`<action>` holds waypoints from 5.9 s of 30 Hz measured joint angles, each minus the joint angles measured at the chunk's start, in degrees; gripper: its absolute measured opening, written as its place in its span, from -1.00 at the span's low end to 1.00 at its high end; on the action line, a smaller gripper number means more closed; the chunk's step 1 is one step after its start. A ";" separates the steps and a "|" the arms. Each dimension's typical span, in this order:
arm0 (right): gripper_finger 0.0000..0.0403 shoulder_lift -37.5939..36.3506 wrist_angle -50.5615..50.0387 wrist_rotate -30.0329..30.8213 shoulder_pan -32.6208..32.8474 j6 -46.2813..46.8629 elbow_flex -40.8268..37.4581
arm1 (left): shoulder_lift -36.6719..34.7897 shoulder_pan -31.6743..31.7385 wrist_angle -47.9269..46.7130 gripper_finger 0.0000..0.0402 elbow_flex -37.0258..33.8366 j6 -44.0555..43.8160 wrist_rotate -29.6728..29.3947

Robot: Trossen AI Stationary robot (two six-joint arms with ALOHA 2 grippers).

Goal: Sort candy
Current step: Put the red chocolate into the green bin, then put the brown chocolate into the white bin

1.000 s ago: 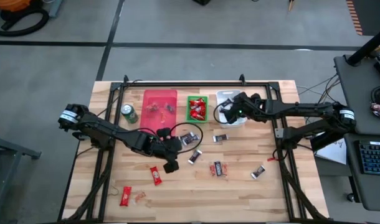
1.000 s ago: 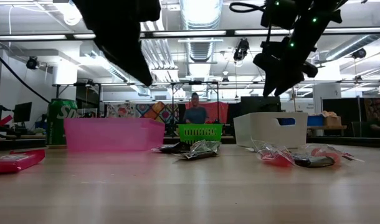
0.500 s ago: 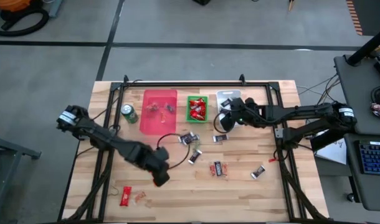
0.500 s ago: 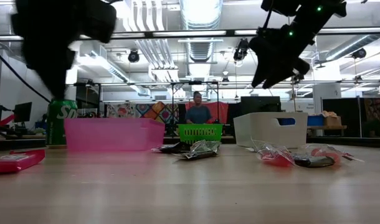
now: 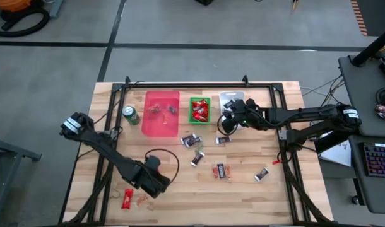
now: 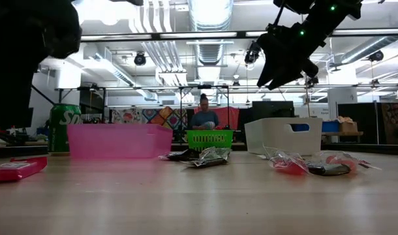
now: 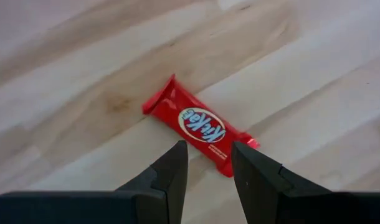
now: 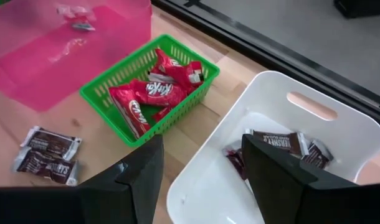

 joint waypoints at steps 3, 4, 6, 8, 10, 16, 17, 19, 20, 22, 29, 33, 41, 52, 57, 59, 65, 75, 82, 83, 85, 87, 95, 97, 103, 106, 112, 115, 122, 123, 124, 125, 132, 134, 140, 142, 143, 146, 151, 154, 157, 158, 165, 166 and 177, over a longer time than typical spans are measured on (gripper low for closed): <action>0.02 0.00 0.03 -0.04 0.13 -0.66 -0.04 | 2.13 -0.20 0.07 -0.47 0.47 -2.85 0.00; 0.02 0.00 0.04 -0.06 0.13 -0.87 -0.04 | 2.78 -0.16 0.13 -0.47 0.58 -4.09 -0.02; 0.02 0.00 0.04 -0.07 0.13 -1.57 -0.03 | 4.01 -0.04 -0.28 -0.47 0.64 -5.82 -0.03; 0.02 0.00 0.15 -0.06 0.13 -2.41 -0.03 | 5.08 0.13 -0.32 -0.47 0.70 -7.34 -0.07; 0.02 0.00 1.02 -0.05 0.13 -3.18 -0.01 | 6.14 0.17 -0.30 -0.47 0.71 -8.31 -0.11; 0.02 0.00 7.19 -0.09 0.13 -7.63 -0.03 | 8.41 0.17 -0.31 -0.47 2.42 -10.71 -0.20; 0.02 0.00 8.13 -0.09 0.13 -8.08 -0.03 | 8.80 0.17 -0.52 -0.47 2.74 -11.13 -0.21; 0.02 0.00 9.32 -0.11 0.13 -9.35 -0.03 | 9.42 0.17 -1.04 -0.47 3.28 -11.24 -0.20; 0.02 0.00 9.45 -0.11 0.13 -9.69 -0.03 | 9.70 0.17 -1.45 -0.47 3.65 -11.22 -0.20; 0.02 0.00 9.29 -0.12 0.11 -9.86 -0.03 | 10.02 0.17 -2.29 -0.47 4.25 -11.20 -0.18; 0.02 0.00 9.30 -0.13 0.13 -9.91 -0.06 | 10.21 0.17 -3.77 -0.47 5.84 -11.29 -0.20; 0.02 0.00 9.28 -0.15 0.11 -9.89 -0.33 | 10.21 0.23 -3.96 -0.46 5.92 -11.35 -0.20; 0.02 0.00 8.87 -1.23 0.12 -9.84 -0.92 | 10.21 0.32 -4.24 -0.42 5.99 -11.35 -0.22; 0.02 0.00 8.87 -1.81 0.13 -9.82 -1.26 | 10.21 0.34 -5.70 0.02 5.84 -11.84 -0.20; 0.02 0.00 8.86 -2.00 0.13 -9.82 -1.32 | 10.21 0.33 -3.13 0.29 5.79 -11.86 -0.18; 0.02 0.00 8.86 -2.87 0.13 -9.80 -1.32 | 10.21 0.34 -1.16 0.36 5.79 -9.68 -0.21; 0.02 0.00 8.88 -3.13 0.13 -9.39 -1.32 | 12.33 1.22 -1.32 0.44 5.53 -9.85 -1.24; 0.02 0.00 8.91 -3.11 0.13 -9.42 -1.32 | 16.99 2.05 -1.59 0.31 5.86 -8.55 0.23; 0.02 0.00 8.90 -3.10 0.13 -9.40 -1.32 | 17.14 2.05 -0.77 -0.17 6.16 -6.12 0.28; 0.02 0.00 8.90 -3.13 0.13 -9.40 -1.32 | 17.18 2.05 -0.73 -0.25 6.28 -5.50 0.16; 0.02 0.00 8.88 -3.18 0.15 -9.40 -1.32 | 17.30 2.00 -1.28 -0.42 6.80 -3.86 -0.81; 0.02 0.00 8.82 -4.44 0.15 -9.40 -1.34 | 17.37 1.96 -2.21 -0.57 7.79 -1.44 -1.87; 0.02 0.00 8.87 -7.20 2.44 -9.60 -1.40 | 17.21 1.98 -6.52 -0.79 12.99 8.15 -5.55; 0.02 0.00 8.90 -7.23 3.52 -9.65 -1.40 | 16.30 1.98 -6.72 -0.80 13.47 10.18 -7.01; 0.02 -0.02 9.32 -7.26 6.42 -9.77 -1.41 | 12.89 1.85 -4.67 -0.80 13.73 18.59 -13.12; 0.02 -0.02 9.89 -7.23 7.77 -9.64 -1.41 | 11.26 1.85 -4.04 -0.80 13.64 23.63 -15.80; 0.02 -0.02 13.20 -7.41 11.29 -10.15 -1.41 | 6.10 1.85 1.85 -0.80 13.70 38.42 -26.90; 0.02 -0.02 14.10 -7.43 13.31 -10.37 -1.41 | 2.72 2.12 9.00 -0.80 12.80 50.57 -33.77; 0.02 -0.02 16.27 -7.39 17.19 -9.82 -1.41 | -3.89 9.48 17.51 -0.80 11.89 72.00 -37.19; 0.02 -0.02 16.51 -7.38 17.71 -9.80 -1.41 | -4.31 10.82 17.81 -0.80 11.89 74.82 -36.72; 0.02 -0.02 16.67 -7.37 18.19 -9.80 -1.41 | -4.51 12.32 17.87 -0.80 11.89 77.39 -35.42; 0.02 -0.02 16.66 -7.37 18.66 -9.82 -1.41 | -4.55 13.85 17.91 -0.80 11.89 80.08 -33.83; 0.02 -0.02 16.58 -7.32 21.40 -9.82 -1.41 | -2.07 25.30 20.93 -0.80 11.87 99.64 -19.65; 0.02 -0.02 16.57 -7.30 22.28 -9.80 -1.41 | -1.04 28.65 23.02 -0.80 11.87 105.11 -15.59; 0.02 -0.02 16.62 -7.27 24.96 -9.80 -1.41 | 2.33 38.37 30.28 -0.80 11.87 117.38 -7.55; 0.02 -0.02 16.55 -7.19 25.75 -9.31 -1.41 | 3.55 41.05 31.99 -0.80 11.87 119.53 -5.15; 0.02 -0.02 16.57 -7.19 26.04 -8.89 -1.41 | 4.25 42.31 32.93 -0.80 11.87 120.48 -3.92; 0.02 -0.02 16.54 -7.17 26.84 -7.17 -1.41 | 6.01 45.71 33.91 -0.80 11.87 122.57 -2.31; 0.02 -0.02 16.52 -7.15 27.28 -5.44 -1.41 | 8.54 49.90 34.52 -0.80 11.87 124.30 -1.31; 0.02 0.27 16.58 -7.13 27.28 -5.23 -1.41 | 9.97 51.69 34.94 -0.80 11.87 125.56 -0.07; 0.02 0.95 16.57 -7.11 27.28 -4.80 -1.41 | 11.43 53.12 35.57 -0.80 11.87 126.42 0.08; 0.02 1.19 16.60 -7.11 27.28 -4.57 -1.41 | 11.89 53.47 36.33 -0.80 11.87 126.45 0.08; 0.02 2.67 16.64 -7.13 27.26 -3.79 -1.41 | 15.19 54.33 40.33 -0.61 11.91 126.89 -0.02; 0.02 2.67 16.70 -7.10 27.26 -3.66 -1.41 | 15.46 54.33 40.49 -0.56 11.91 127.05 0.00; 0.02 2.58 16.95 -6.93 27.23 -0.43 -1.41 | 14.27 53.84 36.02 -0.18 11.91 125.35 -3.15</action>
